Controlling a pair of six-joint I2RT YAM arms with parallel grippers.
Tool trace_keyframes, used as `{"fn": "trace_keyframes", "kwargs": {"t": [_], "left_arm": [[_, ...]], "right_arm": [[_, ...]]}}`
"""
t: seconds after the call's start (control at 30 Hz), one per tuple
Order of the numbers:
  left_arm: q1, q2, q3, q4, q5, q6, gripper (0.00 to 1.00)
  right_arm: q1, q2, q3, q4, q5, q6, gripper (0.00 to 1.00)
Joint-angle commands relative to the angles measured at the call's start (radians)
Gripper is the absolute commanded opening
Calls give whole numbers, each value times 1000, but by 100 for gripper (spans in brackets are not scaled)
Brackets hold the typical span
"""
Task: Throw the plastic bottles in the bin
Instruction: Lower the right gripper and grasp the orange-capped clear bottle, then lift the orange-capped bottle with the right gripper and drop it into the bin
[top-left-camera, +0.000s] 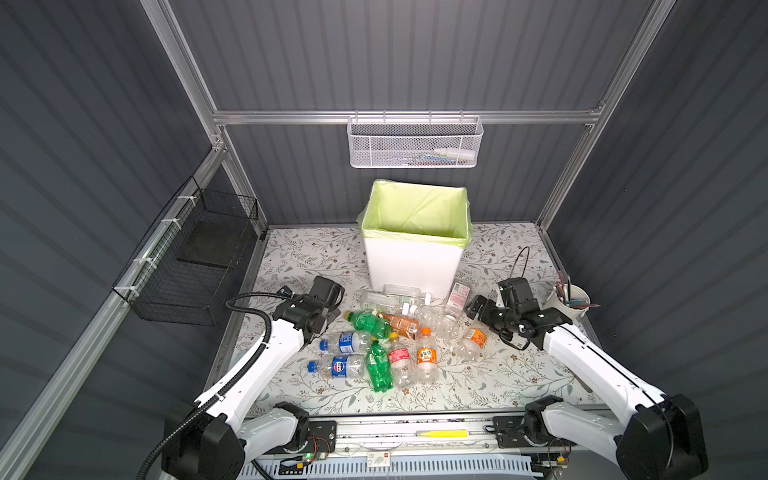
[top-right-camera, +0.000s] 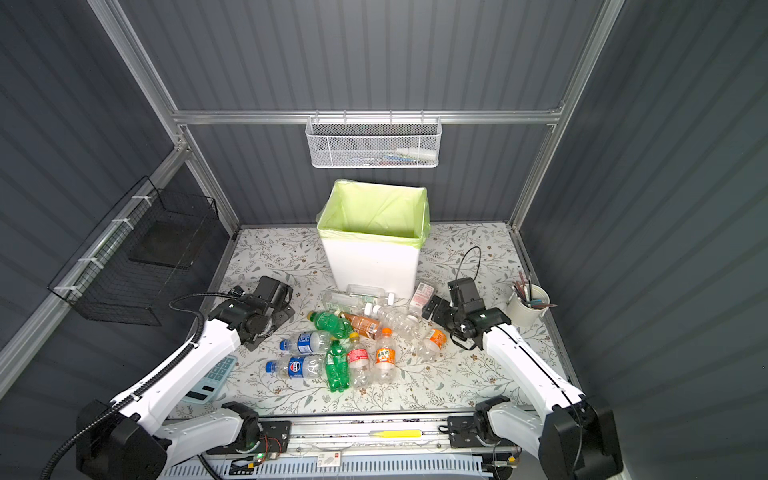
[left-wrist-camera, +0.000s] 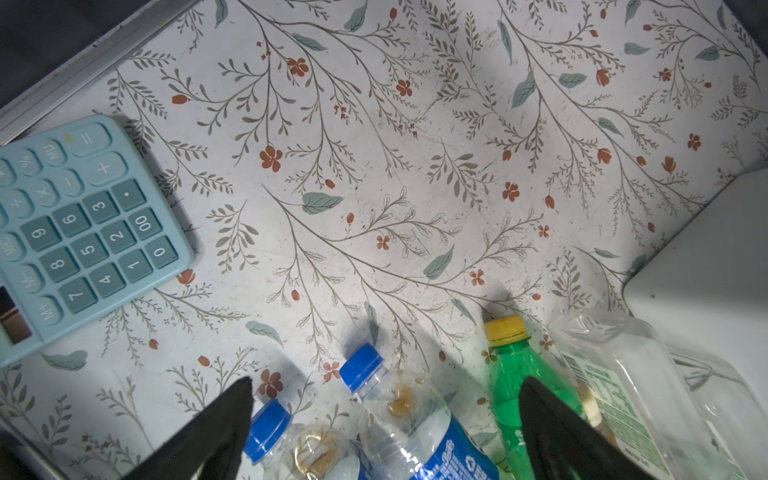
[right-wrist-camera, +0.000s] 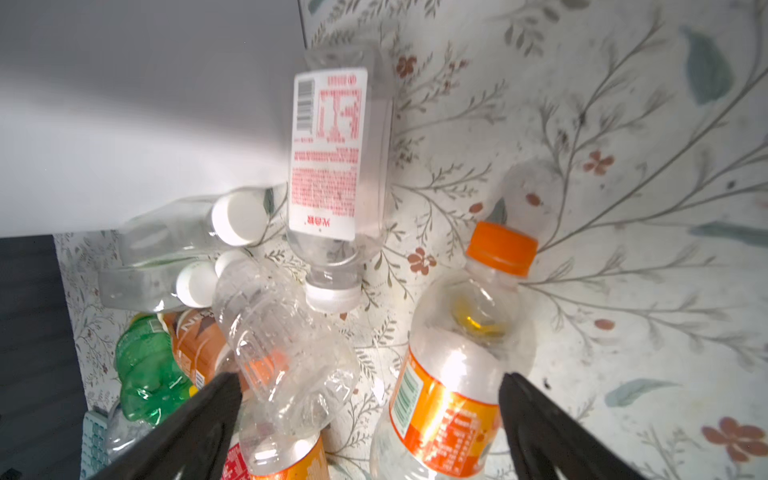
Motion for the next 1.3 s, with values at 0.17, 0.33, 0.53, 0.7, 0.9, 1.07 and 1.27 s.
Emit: {"fn": "trace_keyframes", "kwargs": {"t": [0.17,0.33,0.53,0.7,0.9,1.07,1.27], "left_arm": [[-4,-34,-32,-15,-51,0,100],[-2,-26,-39,-12,-50,1,100],[-3,-31,-53,-5,-47,2,100],[-3,-38,-61,-3,-51,-2,100],[-4,-40,-72,7,-62,-2,100],[-2,-33,-85,38,-61,6,100],[-4,-23,-96,49,-57,9,100]], "right_arm": [[25,43,-40,-58,52,26,94],[24,86,-67,-39,43,22,89],[24,141,-104,5,25,29,78],[25,155,-109,20,26,24,64],[25,106,-85,23,64,14,47],[21,26,31,7,151,-70,47],[-57,-51,358,-12,236,-331,49]]}}
